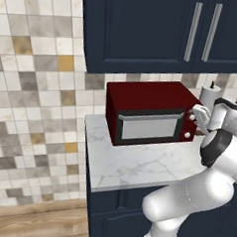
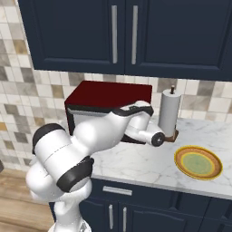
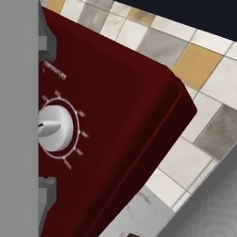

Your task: Pull the toaster oven rack outwards. Pick up the baguette from the plate and place it on the toaster oven rack. Close the toaster oven door fully and set the temperature to the lowest setting.

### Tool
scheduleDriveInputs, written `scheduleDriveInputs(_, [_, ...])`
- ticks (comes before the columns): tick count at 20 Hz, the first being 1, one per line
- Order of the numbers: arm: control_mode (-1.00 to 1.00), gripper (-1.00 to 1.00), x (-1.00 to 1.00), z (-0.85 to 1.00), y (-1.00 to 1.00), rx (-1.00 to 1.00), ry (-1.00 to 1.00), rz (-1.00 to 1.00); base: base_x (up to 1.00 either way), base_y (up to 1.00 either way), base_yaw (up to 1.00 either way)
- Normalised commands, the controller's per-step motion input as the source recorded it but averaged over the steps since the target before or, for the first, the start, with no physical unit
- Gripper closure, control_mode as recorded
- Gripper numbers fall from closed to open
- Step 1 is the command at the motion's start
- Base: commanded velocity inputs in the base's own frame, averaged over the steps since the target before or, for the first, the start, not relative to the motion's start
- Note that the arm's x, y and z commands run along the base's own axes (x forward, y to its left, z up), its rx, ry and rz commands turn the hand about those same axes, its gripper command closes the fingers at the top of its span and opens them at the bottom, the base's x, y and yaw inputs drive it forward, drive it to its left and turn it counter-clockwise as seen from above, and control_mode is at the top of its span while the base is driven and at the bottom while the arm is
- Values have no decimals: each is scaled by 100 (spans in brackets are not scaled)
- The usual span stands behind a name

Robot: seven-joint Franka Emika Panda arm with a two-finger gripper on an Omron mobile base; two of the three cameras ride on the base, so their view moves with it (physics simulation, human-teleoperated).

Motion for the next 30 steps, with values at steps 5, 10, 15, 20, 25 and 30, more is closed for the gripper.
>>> scheduleDriveInputs(5, [-100,-100,29,0,6,2,-1,0,0,0,0])
scheduleDriveInputs(10, [-100,-100,14,-7,-13,8,0,0,0,0,0])
scheduleDriveInputs(15, [-100,100,29,0,4,2,0,0,0,0,0])
scheduleDriveInputs(20, [-100,100,22,0,0,3,-1,0,0,0,0])
scheduleDriveInputs(25, [-100,100,8,0,-7,14,-9,8,0,0,0])
scheduleDriveInputs(30, [-100,100,36,0,7,2,0,1,0,0,0])
